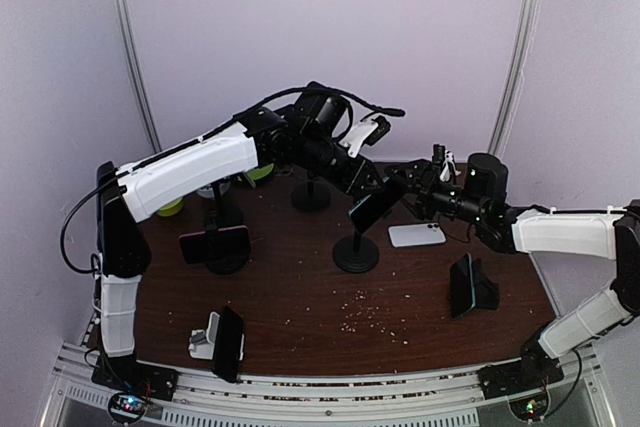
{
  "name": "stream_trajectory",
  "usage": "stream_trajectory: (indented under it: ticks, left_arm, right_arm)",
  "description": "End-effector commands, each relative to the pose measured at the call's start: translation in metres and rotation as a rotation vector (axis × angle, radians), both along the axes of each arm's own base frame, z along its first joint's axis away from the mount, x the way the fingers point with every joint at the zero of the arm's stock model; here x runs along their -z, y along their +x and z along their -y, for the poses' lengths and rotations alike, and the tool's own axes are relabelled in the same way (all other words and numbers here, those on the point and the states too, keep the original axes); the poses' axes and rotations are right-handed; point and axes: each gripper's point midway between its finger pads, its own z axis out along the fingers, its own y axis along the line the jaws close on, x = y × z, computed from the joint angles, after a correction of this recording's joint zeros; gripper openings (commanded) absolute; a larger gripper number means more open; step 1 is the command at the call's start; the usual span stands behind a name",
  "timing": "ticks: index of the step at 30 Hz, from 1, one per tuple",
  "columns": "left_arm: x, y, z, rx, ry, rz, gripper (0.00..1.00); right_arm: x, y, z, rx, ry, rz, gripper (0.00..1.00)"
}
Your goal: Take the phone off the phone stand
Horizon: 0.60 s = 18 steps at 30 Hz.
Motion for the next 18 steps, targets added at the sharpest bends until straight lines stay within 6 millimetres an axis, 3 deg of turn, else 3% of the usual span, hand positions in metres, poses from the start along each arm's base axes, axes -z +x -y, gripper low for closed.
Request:
stream_trajectory:
  ticks: [1,4,18]
  left_arm:
    - [-0.006,0.006,0.006,-0.01,-0.039,0.018,0.06]
    - [-0.011,0.003,0.006,-0.002,-0.057,0.021,0.0]
    - [-0.012,-0.014,-0.004,0.032,-0.089,-0.004,0.0]
  right_arm:
    - [0.007,-0.005,0.0,-0.013,-0.103,0.003,0.38]
    - [0.002,-0.003,0.005,0.013,-0.159,0.017,0.36]
    - [-0.021,0.015,0.019,0.088,-0.284,0.07,0.19]
